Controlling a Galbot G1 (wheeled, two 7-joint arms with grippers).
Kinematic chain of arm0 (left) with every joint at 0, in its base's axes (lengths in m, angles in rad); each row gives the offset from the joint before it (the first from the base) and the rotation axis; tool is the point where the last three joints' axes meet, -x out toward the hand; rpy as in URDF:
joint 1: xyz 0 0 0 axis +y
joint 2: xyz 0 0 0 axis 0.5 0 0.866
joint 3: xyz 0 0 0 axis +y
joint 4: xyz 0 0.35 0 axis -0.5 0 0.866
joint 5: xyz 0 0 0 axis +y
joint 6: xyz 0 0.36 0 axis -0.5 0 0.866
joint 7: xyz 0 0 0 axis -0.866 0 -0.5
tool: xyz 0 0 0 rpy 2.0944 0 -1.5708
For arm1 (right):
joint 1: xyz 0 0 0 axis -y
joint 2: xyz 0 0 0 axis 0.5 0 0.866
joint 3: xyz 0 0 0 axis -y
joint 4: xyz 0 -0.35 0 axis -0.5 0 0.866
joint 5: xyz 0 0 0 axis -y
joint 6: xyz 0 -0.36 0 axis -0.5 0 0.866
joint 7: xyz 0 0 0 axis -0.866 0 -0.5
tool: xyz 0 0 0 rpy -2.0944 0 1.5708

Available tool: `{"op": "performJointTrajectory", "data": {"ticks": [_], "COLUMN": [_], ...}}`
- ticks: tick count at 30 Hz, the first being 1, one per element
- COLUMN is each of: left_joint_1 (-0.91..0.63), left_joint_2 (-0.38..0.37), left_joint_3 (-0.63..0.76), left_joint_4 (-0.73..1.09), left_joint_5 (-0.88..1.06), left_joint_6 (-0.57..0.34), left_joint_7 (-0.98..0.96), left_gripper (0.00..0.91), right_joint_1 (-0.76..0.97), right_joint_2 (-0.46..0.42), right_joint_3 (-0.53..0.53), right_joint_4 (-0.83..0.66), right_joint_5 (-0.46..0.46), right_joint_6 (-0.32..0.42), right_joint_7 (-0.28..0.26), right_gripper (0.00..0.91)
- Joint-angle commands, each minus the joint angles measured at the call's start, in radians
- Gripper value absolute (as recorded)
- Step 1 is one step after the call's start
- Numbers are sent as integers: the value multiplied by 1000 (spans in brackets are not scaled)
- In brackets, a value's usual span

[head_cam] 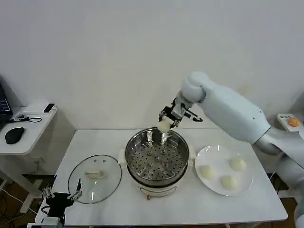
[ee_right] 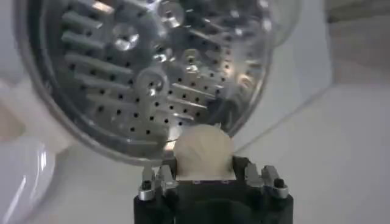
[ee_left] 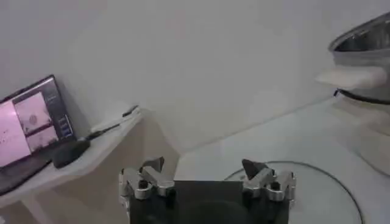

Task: Take steamed baozi put them in steamer then cover it.

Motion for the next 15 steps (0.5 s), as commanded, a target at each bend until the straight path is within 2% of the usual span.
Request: {"op": "performJointTrajectory", "data": {"ticks": [1,4,11,15], "left_joint_1": [-2,-2,0,-1], "left_joint_2": [-4,-3,-2,-5], "left_joint_3": [-1,-3,-7,-6], "left_joint_4": [-3,-1,4,9], "left_joint_5": [1,2,0,0], "left_joint_6": [5,7,7,6], "left_joint_7": [0,1,2,2], "left_gripper": [907,907,907,907], "right_joint_1": [-13,-27,-56,-76], "right_joint_2": [17,27,65,75], "right_joint_3": [-48,-61,-60,-61], "right_joint_4": [83,70,51,34], "right_joint_5": [-161,-128,-126,-140], "right_joint_6": [94,92,81,76], "right_joint_7": [28,28,32,64], "right_gripper": [615,615,615,615]}}
